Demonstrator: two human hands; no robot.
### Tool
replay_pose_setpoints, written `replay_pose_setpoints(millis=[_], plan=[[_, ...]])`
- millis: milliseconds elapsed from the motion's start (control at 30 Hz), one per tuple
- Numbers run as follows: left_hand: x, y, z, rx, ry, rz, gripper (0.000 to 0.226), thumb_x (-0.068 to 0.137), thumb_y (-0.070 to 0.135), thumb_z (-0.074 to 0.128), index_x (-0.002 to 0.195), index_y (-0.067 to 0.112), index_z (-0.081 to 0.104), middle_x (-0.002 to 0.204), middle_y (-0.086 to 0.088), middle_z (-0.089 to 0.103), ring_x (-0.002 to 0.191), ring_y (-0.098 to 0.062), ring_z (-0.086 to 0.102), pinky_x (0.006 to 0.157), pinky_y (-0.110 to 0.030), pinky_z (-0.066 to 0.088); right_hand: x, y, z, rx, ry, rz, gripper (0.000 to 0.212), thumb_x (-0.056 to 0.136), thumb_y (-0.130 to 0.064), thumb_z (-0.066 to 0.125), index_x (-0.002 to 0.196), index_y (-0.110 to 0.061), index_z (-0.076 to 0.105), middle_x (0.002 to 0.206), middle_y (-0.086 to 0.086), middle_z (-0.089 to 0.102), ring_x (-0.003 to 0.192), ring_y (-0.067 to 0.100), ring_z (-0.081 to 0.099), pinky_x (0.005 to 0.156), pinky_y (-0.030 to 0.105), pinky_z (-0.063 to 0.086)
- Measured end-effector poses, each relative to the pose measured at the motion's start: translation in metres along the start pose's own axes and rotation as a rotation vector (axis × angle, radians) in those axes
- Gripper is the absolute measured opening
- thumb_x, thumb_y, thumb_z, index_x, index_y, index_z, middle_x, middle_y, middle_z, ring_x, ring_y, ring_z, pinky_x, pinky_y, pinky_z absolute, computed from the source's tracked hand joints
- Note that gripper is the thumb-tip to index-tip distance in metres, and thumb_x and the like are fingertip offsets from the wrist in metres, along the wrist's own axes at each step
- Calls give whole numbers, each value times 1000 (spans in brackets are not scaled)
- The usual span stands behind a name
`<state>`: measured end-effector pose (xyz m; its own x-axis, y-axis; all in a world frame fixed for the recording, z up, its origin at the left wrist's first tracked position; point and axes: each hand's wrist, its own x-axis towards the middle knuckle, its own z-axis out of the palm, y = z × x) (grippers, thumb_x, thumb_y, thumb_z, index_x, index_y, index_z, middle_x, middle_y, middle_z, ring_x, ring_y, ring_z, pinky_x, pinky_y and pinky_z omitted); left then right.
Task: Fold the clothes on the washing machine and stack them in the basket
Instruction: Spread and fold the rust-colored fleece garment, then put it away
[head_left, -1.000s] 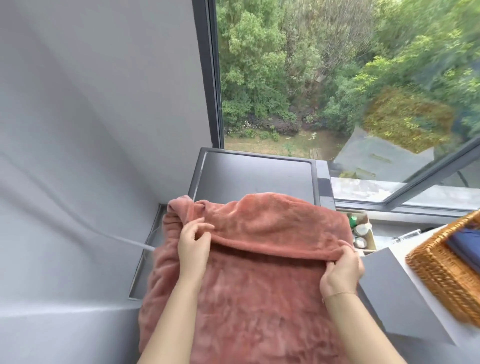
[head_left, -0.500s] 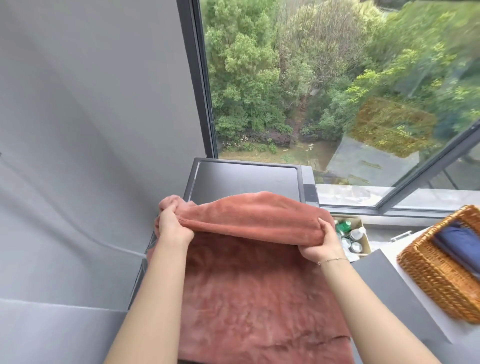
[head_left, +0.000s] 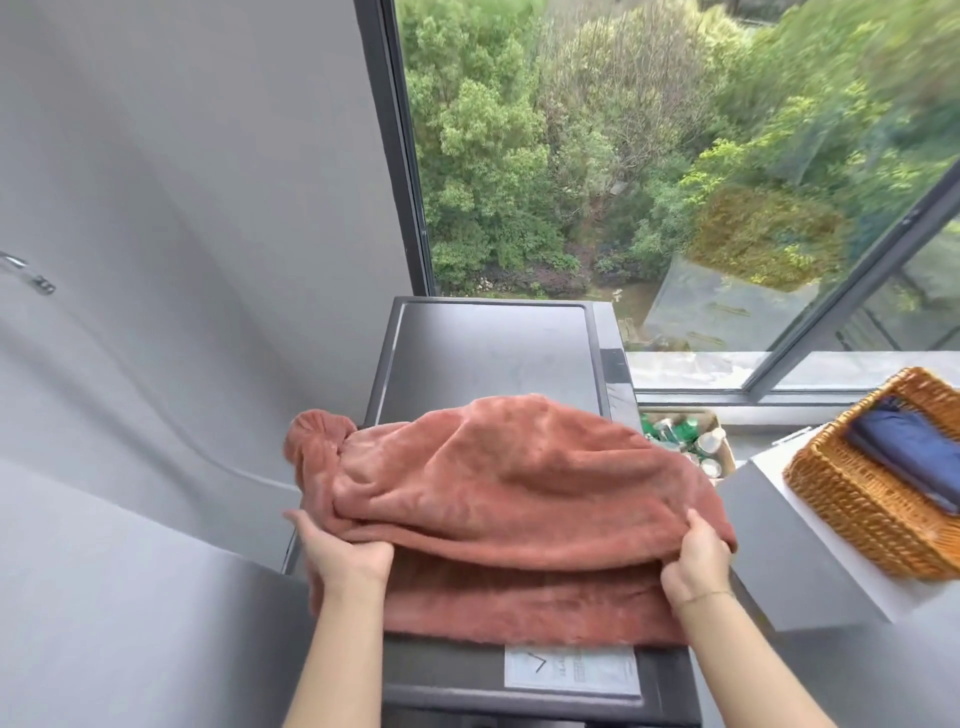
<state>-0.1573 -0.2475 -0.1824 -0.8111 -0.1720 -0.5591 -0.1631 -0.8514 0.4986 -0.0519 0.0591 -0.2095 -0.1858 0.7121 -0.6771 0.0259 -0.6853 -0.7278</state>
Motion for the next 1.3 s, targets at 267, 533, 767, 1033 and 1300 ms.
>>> replay_pose_setpoints(millis=[267,533,767,1033,1300], plan=[[0,25,18,320,-69,-88,15,87,17,56,93,19,69,81,0,74,83,-17,68,78,-34,52,5,-27,-9,335,-231,11,39,94,-26,51,131,-14,58,126,4,64,114,22,62,84,33,54],[-33,-6,-44,238,272,-44,27,94,38,45,100,20,64,108,0,66,117,-24,57,106,-40,40,-52,38,-51,244,-105,195,60,84,-48,63,137,-24,46,136,-2,52,119,16,54,103,39,43],[-37,-2,-25,653,507,276,84,72,23,82,136,15,29,135,-12,43,106,-22,54,101,-34,40,-90,76,-36,28,-76,137,62,80,-32,74,129,-11,43,125,6,56,109,22,58,98,42,47],[-12,44,-11,577,230,131,27,90,37,64,107,16,63,102,-2,65,101,-21,63,92,-33,49,-103,85,-22,-34,-228,234,21,91,-20,64,106,-8,57,93,6,64,83,18,61,77,38,53],[-19,46,-60,25,186,-166,39,105,27,34,75,20,60,61,7,65,49,-4,59,53,-14,47,-107,90,-20,-87,-193,155,24,90,-20,65,107,-7,54,88,3,61,78,15,59,81,38,49]])
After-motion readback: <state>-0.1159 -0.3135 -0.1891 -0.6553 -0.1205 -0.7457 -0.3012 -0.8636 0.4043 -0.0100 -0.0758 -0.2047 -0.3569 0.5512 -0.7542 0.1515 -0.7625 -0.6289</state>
